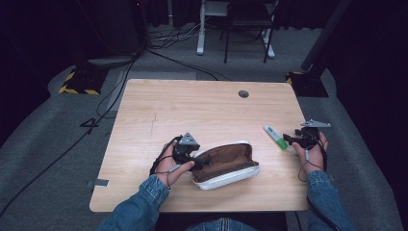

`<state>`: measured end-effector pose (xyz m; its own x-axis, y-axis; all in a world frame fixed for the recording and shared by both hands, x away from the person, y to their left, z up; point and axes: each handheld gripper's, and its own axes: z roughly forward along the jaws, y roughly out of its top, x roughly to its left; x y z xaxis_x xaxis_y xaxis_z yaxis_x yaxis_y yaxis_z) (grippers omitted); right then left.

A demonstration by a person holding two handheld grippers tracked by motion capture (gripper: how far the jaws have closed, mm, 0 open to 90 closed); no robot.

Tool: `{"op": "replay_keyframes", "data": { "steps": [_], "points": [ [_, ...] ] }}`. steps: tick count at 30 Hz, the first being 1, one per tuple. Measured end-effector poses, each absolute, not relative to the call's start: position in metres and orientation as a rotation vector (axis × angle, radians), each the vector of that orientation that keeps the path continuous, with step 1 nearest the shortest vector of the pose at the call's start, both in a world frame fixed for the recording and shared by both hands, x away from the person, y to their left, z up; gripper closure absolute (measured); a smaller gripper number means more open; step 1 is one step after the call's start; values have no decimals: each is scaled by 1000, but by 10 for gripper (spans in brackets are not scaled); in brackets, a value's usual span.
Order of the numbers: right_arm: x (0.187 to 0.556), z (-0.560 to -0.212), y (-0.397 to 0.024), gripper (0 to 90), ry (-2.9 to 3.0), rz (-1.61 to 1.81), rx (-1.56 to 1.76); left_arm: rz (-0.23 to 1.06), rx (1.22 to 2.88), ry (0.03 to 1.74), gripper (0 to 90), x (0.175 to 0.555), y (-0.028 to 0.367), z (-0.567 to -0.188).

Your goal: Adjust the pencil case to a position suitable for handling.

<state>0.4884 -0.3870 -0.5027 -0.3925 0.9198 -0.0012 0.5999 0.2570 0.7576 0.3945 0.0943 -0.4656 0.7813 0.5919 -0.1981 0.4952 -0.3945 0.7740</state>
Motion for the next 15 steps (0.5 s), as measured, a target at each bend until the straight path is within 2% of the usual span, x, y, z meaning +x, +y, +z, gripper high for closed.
{"op": "replay_keyframes", "data": {
  "steps": [15],
  "points": [
    [485, -502, -386, 340, 2084, 955, 1381, 256, 2040, 758, 221, 375, 108, -441]
  ]
}}
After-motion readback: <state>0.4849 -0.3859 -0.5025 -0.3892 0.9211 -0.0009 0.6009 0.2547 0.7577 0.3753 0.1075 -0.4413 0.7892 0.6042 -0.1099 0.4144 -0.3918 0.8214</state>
